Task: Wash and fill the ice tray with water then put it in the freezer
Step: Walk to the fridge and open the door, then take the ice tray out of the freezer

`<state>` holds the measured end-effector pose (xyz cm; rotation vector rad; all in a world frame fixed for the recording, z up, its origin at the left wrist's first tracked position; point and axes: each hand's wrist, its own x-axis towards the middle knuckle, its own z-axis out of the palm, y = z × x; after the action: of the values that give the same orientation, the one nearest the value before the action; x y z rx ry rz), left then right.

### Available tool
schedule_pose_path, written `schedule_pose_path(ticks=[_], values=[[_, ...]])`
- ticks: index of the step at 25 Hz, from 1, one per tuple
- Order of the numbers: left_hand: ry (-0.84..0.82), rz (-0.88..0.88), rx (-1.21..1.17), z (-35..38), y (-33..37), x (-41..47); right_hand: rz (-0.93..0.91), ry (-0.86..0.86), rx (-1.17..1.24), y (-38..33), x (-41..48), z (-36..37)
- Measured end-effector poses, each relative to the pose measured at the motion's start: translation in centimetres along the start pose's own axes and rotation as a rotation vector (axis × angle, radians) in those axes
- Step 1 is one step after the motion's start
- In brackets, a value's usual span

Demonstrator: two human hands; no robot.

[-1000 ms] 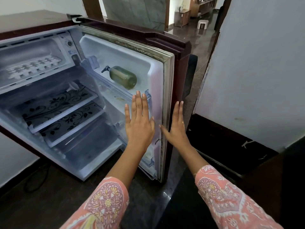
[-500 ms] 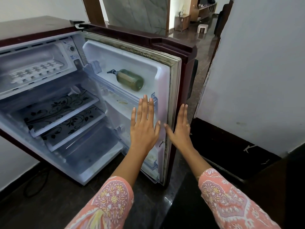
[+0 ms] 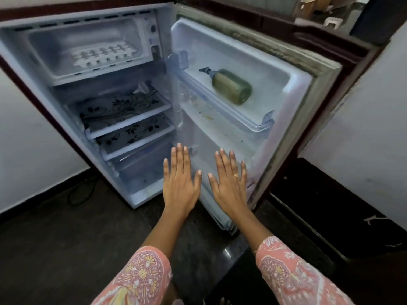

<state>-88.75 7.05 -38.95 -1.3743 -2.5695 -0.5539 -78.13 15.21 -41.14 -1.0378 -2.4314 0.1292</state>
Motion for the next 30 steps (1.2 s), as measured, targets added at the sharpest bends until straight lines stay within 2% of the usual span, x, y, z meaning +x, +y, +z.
schedule_pose_path(ticks=[4,15,22,30], values=[[-0.033,-0.101,0.003,-0.7,-5.0,0.5,-0.068,-0.112,-0.016,-3.9,2.3,2.8],[-0.086,-0.234,-0.023,-0.6,-17.6,4.9,-0.188,-0.249,-0.044,-14.3,10.3,9.4],[-0.052,-0.283,-0.039,-0.7,-22.6,10.1,-0.234,-0.215,-0.05,-18.5,16.3,12.2],[0.028,-0.342,-0.039,-0.6,-26.5,17.8,-0.209,-0.124,0.09,-22.4,26.3,16.2]])
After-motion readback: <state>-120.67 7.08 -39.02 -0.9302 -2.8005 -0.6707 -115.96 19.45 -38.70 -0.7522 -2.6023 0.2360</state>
